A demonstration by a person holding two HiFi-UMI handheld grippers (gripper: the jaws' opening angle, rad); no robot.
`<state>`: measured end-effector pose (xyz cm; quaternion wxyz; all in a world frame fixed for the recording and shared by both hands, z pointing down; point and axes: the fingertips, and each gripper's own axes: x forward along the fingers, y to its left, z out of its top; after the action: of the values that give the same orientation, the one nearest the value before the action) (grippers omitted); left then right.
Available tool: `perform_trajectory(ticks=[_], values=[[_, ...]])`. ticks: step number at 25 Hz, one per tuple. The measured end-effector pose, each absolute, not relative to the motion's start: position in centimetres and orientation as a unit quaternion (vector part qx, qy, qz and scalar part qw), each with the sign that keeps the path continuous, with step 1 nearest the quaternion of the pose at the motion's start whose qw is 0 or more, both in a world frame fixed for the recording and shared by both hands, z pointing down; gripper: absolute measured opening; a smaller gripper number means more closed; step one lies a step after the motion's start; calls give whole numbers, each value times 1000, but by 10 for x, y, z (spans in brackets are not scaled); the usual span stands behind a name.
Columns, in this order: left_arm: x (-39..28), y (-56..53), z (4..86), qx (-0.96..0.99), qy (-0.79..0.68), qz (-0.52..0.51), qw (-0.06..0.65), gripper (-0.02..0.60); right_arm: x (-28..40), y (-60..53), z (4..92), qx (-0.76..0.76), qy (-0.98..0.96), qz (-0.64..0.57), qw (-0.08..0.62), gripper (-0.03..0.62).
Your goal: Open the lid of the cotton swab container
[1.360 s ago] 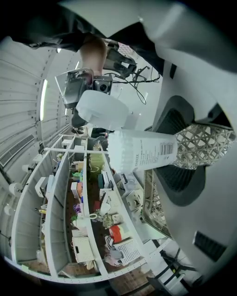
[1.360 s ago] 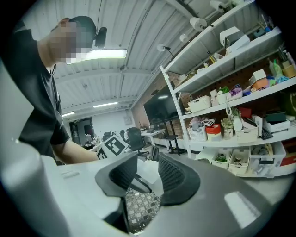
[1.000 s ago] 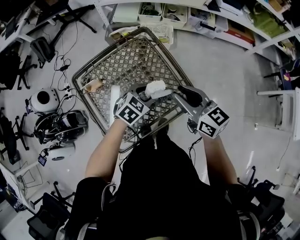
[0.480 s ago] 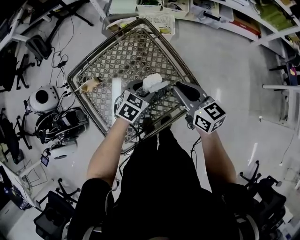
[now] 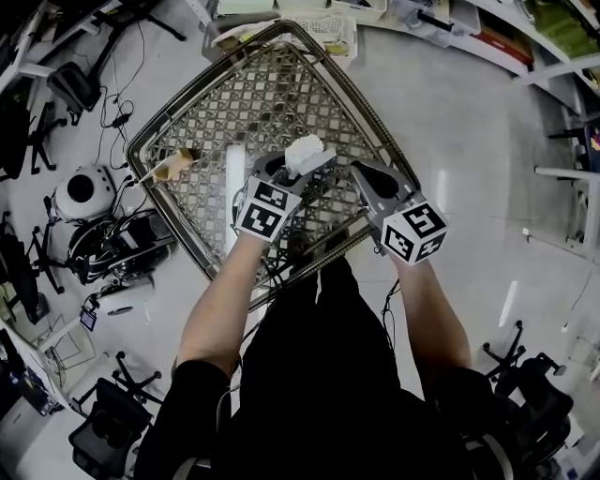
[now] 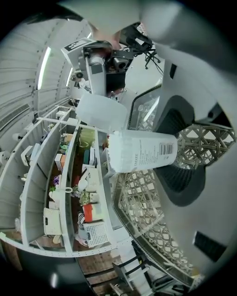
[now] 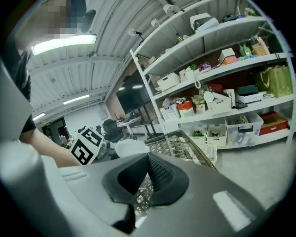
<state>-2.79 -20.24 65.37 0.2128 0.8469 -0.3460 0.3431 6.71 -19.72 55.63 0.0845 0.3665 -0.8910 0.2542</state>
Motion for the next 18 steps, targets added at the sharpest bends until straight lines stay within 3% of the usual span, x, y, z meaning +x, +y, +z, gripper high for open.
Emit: perform_trajectory(ticks=[18], values=[[-13,-211,716,830,-372,363,203,196,76,-193,599,386,-874,281,85,11]])
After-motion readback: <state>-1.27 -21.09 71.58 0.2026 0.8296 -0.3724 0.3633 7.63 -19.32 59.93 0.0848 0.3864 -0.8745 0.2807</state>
